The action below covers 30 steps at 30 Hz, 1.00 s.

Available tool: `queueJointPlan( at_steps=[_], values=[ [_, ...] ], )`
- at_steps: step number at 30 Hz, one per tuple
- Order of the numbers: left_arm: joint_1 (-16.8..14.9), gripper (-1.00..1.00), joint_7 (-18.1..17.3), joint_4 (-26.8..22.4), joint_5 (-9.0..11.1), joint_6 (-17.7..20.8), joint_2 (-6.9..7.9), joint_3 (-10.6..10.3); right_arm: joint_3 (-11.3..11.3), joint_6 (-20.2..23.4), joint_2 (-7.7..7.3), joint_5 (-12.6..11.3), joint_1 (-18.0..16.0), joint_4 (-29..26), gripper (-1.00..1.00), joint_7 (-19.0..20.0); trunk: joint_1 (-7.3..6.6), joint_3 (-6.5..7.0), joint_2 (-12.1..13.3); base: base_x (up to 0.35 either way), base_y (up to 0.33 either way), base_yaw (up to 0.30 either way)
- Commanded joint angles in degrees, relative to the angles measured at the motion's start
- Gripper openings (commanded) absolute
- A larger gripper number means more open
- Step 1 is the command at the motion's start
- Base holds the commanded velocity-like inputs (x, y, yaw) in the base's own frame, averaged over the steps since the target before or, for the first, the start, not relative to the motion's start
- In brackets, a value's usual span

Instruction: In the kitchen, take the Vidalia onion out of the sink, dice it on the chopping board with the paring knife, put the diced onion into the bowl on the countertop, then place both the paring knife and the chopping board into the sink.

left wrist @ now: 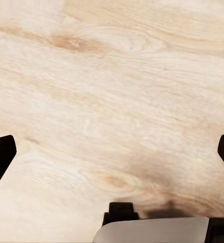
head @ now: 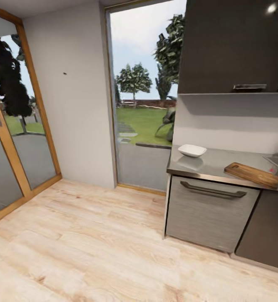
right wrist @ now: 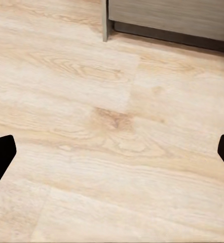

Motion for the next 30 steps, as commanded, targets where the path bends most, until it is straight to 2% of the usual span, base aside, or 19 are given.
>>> queueJointPlan(
  at_steps=[1,30],
  values=[
    [0.04,1.0,0.01,-0.12,0.02,-0.06,0.01,0.01,0.0,-0.18,0.02,-0.05,-0.05,0.07,1.0,-0.1,0.0,-0.05,-0.03,0.0,-0.32,-0.282],
    [0.04,1.0,0.01,-0.12,0.02,-0.06,0.01,0.01,0.0,-0.2,0.02,-0.05,-0.05,0.07,1.0,-0.1,0.0,-0.05,-0.03,0.0,-0.319,-0.282]
  ],
)
